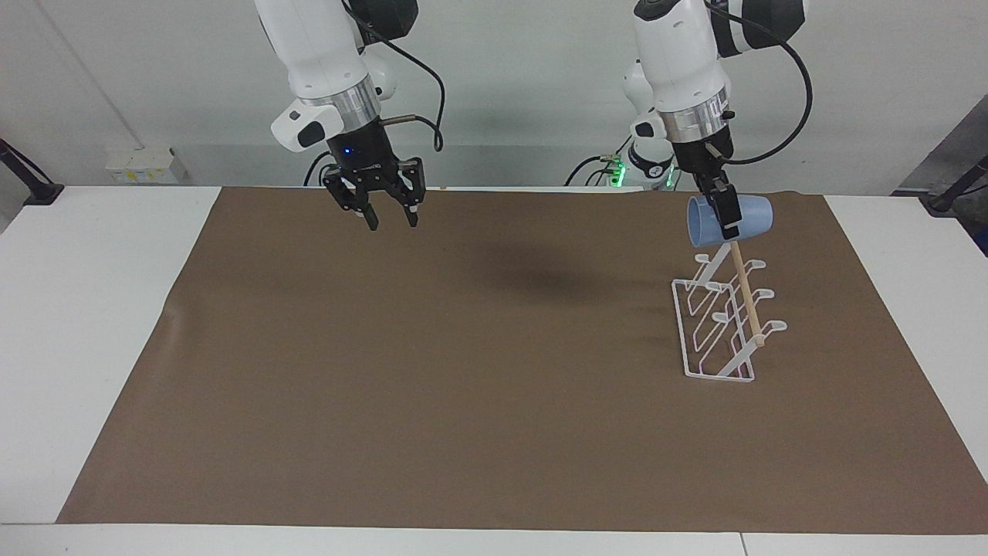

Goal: Hang cup on cup holder
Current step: 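Carry the cup to the rack with the left gripper while the right gripper withdraws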

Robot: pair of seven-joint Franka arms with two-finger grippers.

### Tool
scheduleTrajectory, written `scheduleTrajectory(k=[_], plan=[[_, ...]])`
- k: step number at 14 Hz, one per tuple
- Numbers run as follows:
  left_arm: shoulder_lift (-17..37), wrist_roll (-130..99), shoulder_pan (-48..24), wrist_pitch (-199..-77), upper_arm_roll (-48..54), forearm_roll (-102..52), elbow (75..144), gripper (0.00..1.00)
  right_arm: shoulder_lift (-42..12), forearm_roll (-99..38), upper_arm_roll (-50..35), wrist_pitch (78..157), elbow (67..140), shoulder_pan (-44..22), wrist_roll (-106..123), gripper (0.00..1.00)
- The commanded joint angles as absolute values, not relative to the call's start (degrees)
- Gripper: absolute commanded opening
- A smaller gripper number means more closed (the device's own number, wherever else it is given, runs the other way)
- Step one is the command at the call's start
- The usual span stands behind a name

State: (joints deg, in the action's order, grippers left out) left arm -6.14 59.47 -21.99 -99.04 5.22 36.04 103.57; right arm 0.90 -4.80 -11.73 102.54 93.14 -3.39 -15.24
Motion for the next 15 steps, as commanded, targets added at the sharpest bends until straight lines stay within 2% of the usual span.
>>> scheduleTrajectory(k=[1, 2, 7, 8, 9, 12, 15], plan=[[-5.0, 57.8, -21.3, -97.9, 5.5, 41.6, 104.1, 0.0, 2.2, -2.9, -11.0, 99.0, 92.7, 0.7, -5.0, 0.69], [-4.7, 57.3, -19.9, -98.7, 5.5, 42.2, 104.5, 0.0, 2.5, -2.9, -10.5, 98.3, 92.7, 2.2, -2.7, 0.69], [1.7, 51.3, -22.1, -98.0, 5.6, 54.0, 104.2, 0.0, 3.2, -2.9, -10.4, 95.0, 93.1, 6.2, -1.6, 0.78], [2.7, 51.2, -22.2, -98.1, 5.6, 56.8, 104.3, 0.0, 3.7, -3.0, -10.4, 94.7, 93.6, 6.3, -1.6, 0.83], [3.2, 51.2, -22.2, -98.7, 5.7, 59.0, 104.6, 0.0, 4.0, -3.0, -10.4, 94.7, 94.3, 6.2, -2.1, 0.99], [3.7, 50.2, -22.2, -99.8, 5.7, 62.4, 106.7, 0.0, 6.1, -3.0, -10.3, 94.7, 98.2, 6.5, -1.9, 1.0], [8.1, 46.9, -23.8, -95.7, 5.6, 67.7, 106.9, 0.0, 6.7, -3.0, -10.4, 94.7, 99.1, 7.6, -1.5, 1.0]])
